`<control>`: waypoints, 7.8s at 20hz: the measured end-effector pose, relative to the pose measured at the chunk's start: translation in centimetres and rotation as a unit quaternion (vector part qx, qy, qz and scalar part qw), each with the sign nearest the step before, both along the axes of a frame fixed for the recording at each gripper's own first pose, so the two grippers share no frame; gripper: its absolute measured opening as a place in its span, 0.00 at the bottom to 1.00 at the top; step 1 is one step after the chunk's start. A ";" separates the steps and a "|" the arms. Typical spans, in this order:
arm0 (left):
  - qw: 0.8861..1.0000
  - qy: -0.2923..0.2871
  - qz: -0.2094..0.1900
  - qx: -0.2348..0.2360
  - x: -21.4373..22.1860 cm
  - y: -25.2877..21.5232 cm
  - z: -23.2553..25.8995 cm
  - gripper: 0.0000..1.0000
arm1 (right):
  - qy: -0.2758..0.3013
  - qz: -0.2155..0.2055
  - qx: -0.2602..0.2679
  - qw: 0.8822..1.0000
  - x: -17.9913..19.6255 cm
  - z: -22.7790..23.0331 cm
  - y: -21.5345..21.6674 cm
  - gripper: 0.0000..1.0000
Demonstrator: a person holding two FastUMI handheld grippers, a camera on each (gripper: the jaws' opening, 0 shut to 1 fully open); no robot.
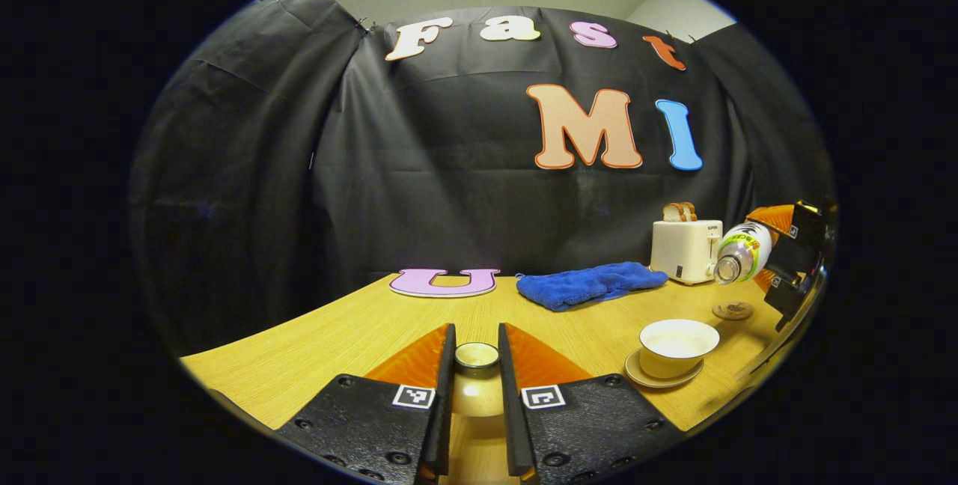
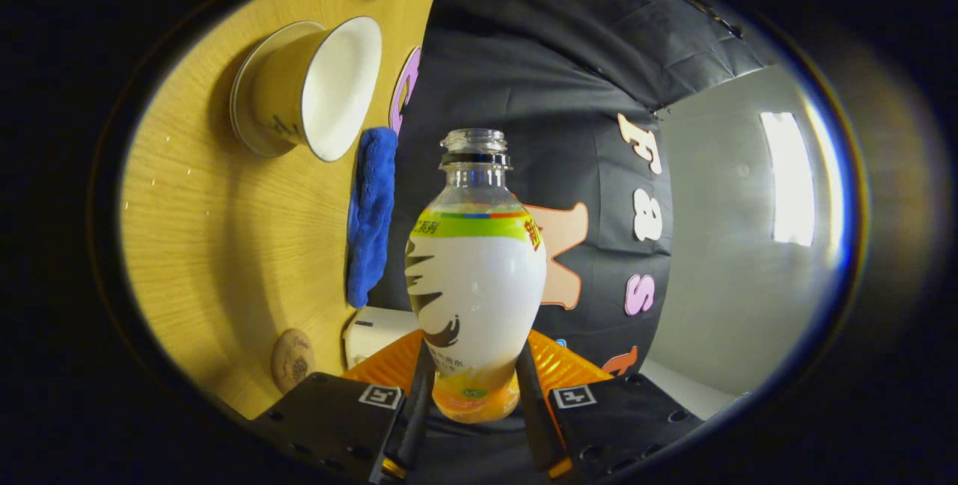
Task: Open the teacup lid with one hand, grasp the water bottle and pour water into the teacup with the other hand; after pouring, place the water bottle on the coaster and then close the teacup lid.
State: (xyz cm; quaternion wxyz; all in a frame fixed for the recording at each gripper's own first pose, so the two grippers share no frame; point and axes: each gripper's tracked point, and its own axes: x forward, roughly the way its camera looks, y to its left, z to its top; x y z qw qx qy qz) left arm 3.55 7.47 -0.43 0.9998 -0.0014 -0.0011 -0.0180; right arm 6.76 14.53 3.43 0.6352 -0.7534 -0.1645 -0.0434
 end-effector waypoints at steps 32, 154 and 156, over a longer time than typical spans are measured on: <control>1.000 -0.001 -0.002 -0.001 0.0 -0.2 -0.1 0.27 | 0.071 -0.016 0.086 0.994 1.4 -1.9 -1.8 0.59; 0.978 -0.004 -0.210 -0.006 0.5 -19.5 0.2 0.89 | 0.233 0.094 0.738 0.627 -3.9 -3.4 -12.0 0.97; 0.981 -0.005 -0.194 -0.005 0.4 -18.5 0.1 0.91 | 0.233 0.094 0.738 0.627 -4.0 -3.4 -12.0 0.95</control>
